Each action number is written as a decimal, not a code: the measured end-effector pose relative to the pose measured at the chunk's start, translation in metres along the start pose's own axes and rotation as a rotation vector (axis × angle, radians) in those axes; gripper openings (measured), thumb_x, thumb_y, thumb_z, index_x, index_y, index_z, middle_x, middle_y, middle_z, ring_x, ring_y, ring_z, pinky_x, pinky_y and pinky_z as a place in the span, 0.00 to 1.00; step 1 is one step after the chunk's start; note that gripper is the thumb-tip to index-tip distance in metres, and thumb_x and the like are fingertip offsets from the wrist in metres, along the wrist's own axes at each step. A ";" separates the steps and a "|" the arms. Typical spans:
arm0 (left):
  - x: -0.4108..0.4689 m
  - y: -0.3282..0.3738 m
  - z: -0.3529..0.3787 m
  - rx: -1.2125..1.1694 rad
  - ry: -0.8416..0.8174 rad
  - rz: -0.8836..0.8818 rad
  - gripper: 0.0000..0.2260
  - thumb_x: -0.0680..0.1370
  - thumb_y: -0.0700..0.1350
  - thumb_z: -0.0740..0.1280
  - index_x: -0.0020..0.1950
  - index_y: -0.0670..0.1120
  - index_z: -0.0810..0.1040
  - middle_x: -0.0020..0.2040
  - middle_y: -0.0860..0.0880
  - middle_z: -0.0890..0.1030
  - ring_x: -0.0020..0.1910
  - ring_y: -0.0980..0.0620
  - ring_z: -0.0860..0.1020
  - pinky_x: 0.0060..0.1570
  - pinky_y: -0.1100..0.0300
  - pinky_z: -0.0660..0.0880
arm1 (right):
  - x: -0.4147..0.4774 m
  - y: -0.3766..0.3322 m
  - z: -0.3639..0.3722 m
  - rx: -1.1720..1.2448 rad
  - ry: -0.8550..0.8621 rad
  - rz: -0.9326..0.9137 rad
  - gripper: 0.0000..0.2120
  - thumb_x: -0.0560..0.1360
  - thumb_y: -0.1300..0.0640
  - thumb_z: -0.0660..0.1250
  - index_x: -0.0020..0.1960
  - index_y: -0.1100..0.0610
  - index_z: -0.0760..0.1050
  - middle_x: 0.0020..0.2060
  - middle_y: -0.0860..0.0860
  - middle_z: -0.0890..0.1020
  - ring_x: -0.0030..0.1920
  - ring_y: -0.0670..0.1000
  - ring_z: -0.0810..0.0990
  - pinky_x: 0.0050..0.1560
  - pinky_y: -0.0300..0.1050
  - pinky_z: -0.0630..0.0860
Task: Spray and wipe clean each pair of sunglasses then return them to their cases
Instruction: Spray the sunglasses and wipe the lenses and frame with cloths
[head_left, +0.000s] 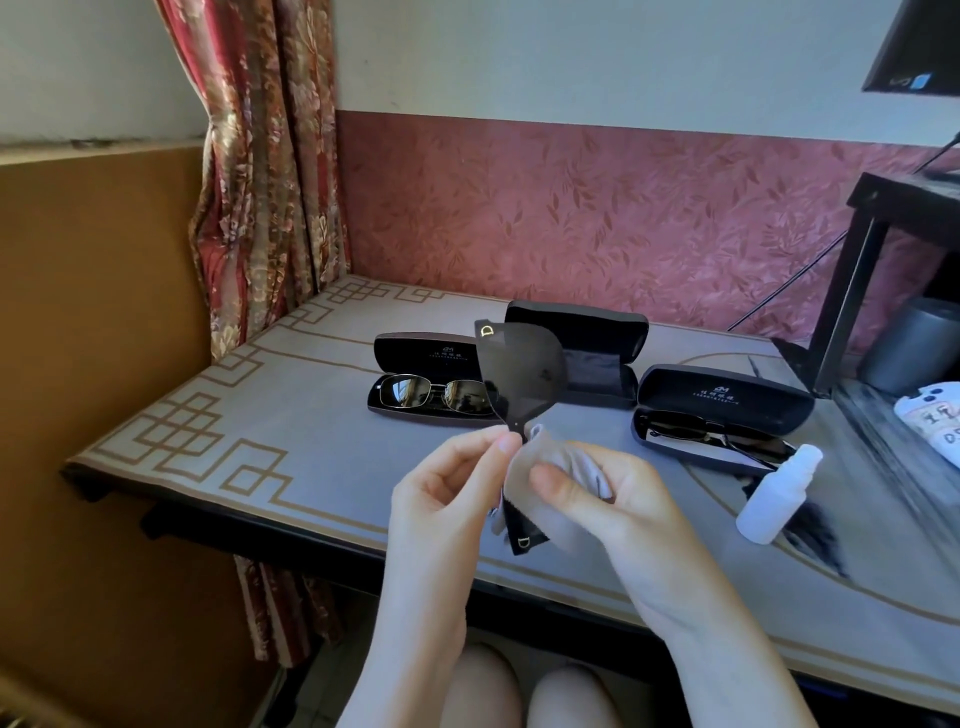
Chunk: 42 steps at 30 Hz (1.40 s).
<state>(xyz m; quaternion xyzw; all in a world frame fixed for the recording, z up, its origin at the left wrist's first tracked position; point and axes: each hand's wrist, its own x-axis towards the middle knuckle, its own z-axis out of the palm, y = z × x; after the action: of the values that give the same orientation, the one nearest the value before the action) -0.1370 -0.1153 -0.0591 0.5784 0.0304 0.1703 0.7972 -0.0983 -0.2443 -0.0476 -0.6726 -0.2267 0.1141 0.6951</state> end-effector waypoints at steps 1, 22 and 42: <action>0.000 0.000 -0.001 0.012 -0.023 -0.004 0.15 0.70 0.51 0.68 0.50 0.43 0.83 0.43 0.50 0.85 0.46 0.55 0.81 0.51 0.63 0.77 | 0.000 0.002 -0.002 -0.018 0.006 0.008 0.11 0.74 0.53 0.68 0.44 0.61 0.82 0.42 0.62 0.85 0.44 0.59 0.83 0.50 0.47 0.76; 0.001 0.004 -0.007 0.104 -0.120 0.025 0.12 0.74 0.47 0.66 0.50 0.43 0.85 0.49 0.47 0.86 0.51 0.52 0.82 0.53 0.57 0.78 | -0.005 0.005 -0.010 0.047 -0.018 0.077 0.12 0.68 0.58 0.71 0.51 0.60 0.82 0.42 0.53 0.85 0.45 0.50 0.83 0.45 0.39 0.77; -0.001 -0.002 -0.006 0.080 -0.060 0.024 0.11 0.73 0.46 0.67 0.49 0.44 0.85 0.46 0.47 0.86 0.51 0.51 0.83 0.54 0.59 0.79 | -0.017 0.005 0.006 -0.069 0.213 0.085 0.08 0.73 0.57 0.73 0.51 0.50 0.81 0.43 0.45 0.86 0.45 0.41 0.83 0.43 0.30 0.75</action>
<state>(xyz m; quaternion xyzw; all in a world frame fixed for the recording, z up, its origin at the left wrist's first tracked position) -0.1387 -0.1107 -0.0627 0.6151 0.0063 0.1610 0.7718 -0.1148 -0.2465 -0.0554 -0.7136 -0.1266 0.0635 0.6861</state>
